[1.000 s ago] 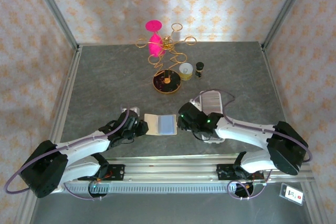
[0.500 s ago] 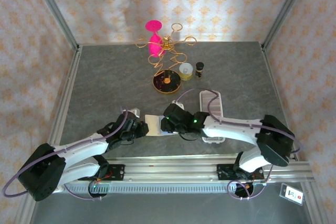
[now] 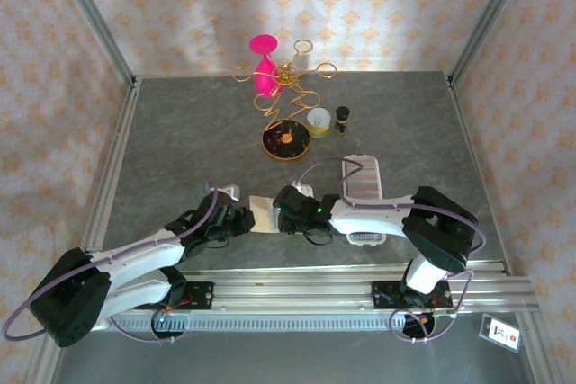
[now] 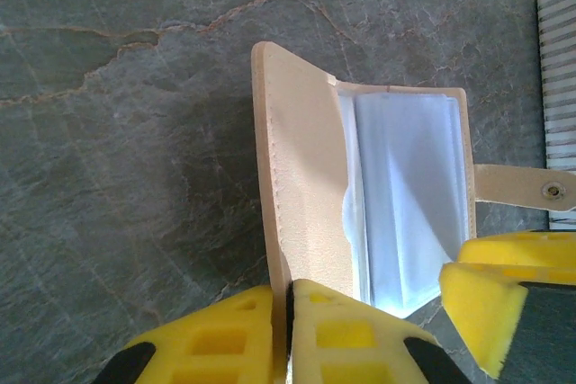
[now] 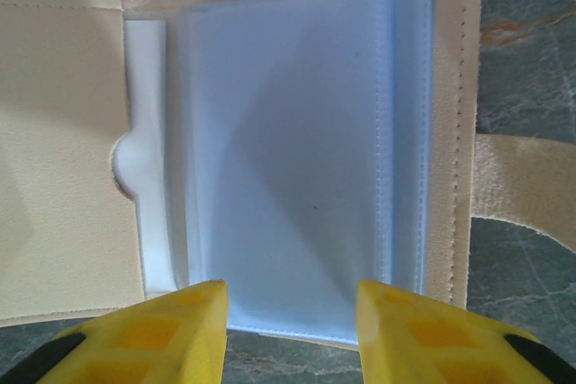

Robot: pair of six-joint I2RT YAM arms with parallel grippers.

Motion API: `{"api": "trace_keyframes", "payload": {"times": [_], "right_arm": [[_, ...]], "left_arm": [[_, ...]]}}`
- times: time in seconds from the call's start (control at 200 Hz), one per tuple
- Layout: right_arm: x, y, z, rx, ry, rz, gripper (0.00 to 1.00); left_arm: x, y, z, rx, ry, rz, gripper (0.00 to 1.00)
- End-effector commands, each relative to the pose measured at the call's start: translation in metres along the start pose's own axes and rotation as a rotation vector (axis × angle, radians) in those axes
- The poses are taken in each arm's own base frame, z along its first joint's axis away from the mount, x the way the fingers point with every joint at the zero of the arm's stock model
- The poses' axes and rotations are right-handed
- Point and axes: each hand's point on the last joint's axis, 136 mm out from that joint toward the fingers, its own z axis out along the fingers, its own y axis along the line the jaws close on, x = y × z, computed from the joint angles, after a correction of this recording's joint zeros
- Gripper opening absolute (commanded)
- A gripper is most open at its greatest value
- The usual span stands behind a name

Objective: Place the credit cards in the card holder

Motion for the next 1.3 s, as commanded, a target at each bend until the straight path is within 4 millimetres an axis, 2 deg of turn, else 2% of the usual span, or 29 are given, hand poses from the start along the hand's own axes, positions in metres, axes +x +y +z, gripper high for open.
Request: {"api": "trace_keyframes", "payload": {"times": [0.0, 0.175, 0.576, 0.726, 0.921, 1.086, 1.296], "right_arm": [[-0.004, -0.003, 0.006, 0.031, -0.024, 0.013, 0.41], [-0.001, 0.0, 0.013, 0.01, -0.017, 0.025, 0.42], [-0.005, 0.04, 0.014, -0.182, -0.006, 0.077, 0.47], [-0.003, 0.047, 0.015, -0.225, 0.005, 0.098, 0.48], [-0.009, 0.062, 0.004, -0.311, -0.014, 0.114, 0.48], [-0.008, 0.072, 0.003, -0.359, 0.002, 0.122, 0.48], [-0.019, 0.08, -0.008, -0.415, -0.047, 0.156, 0.48]], "left_arm": [[0.002, 0.0, 0.002, 0.02, 0.002, -0.019, 0.1], [0.006, 0.004, 0.005, 0.015, 0.008, -0.029, 0.09], [0.019, 0.015, 0.008, 0.014, 0.03, -0.06, 0.07], [0.021, 0.018, 0.009, 0.013, 0.034, -0.067, 0.07], [0.023, 0.02, 0.011, 0.009, 0.034, -0.078, 0.07], [0.025, 0.024, 0.014, 0.01, 0.034, -0.096, 0.07], [0.029, 0.028, 0.015, 0.003, 0.04, -0.096, 0.07]]}}
